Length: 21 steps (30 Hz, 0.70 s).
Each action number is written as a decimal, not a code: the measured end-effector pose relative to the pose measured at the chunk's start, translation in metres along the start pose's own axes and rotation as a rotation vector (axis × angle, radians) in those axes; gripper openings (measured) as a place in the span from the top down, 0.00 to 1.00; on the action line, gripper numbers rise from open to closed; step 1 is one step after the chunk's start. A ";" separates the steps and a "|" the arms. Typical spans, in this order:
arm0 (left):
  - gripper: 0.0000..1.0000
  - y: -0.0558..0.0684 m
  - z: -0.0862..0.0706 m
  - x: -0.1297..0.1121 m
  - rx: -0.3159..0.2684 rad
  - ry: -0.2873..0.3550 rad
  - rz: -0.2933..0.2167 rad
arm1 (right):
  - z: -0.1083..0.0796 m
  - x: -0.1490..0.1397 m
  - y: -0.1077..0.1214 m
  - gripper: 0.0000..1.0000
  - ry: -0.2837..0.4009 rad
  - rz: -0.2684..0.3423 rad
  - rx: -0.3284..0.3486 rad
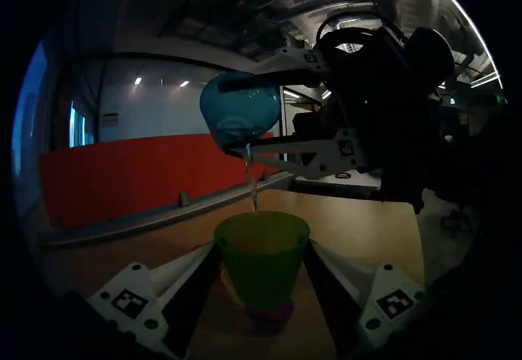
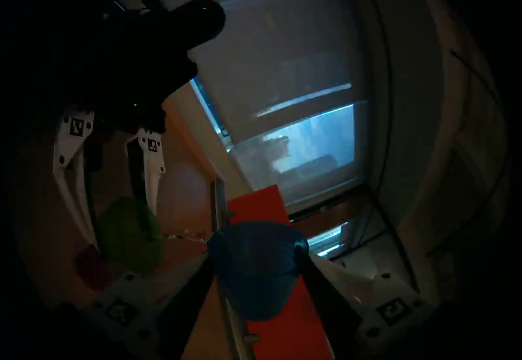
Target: Pour water
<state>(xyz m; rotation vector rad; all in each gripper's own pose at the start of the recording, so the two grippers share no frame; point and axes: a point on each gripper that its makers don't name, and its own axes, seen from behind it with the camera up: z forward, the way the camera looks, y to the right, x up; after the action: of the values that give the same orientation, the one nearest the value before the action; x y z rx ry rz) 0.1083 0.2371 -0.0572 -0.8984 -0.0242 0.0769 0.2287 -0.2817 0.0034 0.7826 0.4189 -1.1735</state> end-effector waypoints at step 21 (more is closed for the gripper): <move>0.15 0.001 -0.002 0.000 0.000 0.001 0.001 | 0.000 0.001 0.007 0.11 -0.005 -0.075 -0.014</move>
<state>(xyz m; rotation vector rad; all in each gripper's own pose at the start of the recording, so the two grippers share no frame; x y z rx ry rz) 0.1088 0.2365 -0.0590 -0.8986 -0.0231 0.0778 0.2354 -0.2811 0.0051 0.7571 0.4557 -1.2410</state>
